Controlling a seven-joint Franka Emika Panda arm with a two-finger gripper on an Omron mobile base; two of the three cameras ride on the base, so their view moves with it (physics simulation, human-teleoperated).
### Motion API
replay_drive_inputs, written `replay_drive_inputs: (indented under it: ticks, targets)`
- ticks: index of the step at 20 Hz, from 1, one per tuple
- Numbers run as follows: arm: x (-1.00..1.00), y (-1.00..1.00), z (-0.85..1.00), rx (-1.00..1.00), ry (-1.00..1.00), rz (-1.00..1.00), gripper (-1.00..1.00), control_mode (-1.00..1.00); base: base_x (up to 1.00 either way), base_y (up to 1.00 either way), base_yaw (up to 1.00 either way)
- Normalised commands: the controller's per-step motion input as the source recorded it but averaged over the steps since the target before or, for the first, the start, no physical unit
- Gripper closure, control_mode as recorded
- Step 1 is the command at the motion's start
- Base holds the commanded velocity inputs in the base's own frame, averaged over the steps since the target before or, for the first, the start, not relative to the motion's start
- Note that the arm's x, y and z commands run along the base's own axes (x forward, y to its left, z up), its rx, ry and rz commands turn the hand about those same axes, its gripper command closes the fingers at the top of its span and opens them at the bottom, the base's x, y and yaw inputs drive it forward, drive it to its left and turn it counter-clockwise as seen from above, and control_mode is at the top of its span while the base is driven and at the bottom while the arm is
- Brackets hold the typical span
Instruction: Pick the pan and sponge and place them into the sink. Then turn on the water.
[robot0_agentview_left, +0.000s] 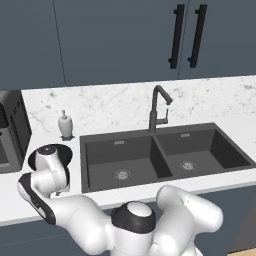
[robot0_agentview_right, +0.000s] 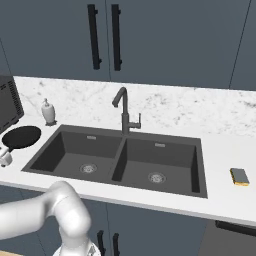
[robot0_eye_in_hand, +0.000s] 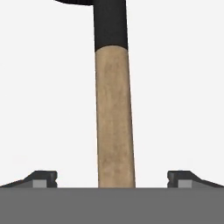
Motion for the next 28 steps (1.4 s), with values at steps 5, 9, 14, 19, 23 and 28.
replay_drive_inputs:
  ticks: [5,9,14,19,23,28]
  targets:
    - [0.02,0.21,-0.25,-0.01,0.03,0.00,1.00,-1.00,0.00,0.00,0.00]
    - [0.00,0.05,-0.24,0.00,0.00,0.00,1.00,-1.00,0.00,0.00,0.00]
    - [0.00,0.00,-0.49,0.00,0.00,0.00,1.00,-1.00,0.00,0.00,0.00]
    - [-0.03,-0.06,-0.17,0.00,-0.01,0.00,1.00,-1.00,0.00,0.00,0.00]
    - [-0.35,-0.28,0.16,0.00,-0.12,0.00,1.00,-1.00,0.00,0.00,0.00]
    - [-0.50,-0.45,0.22,0.00,-0.20,0.00,1.00,-1.00,0.00,0.00,0.00]
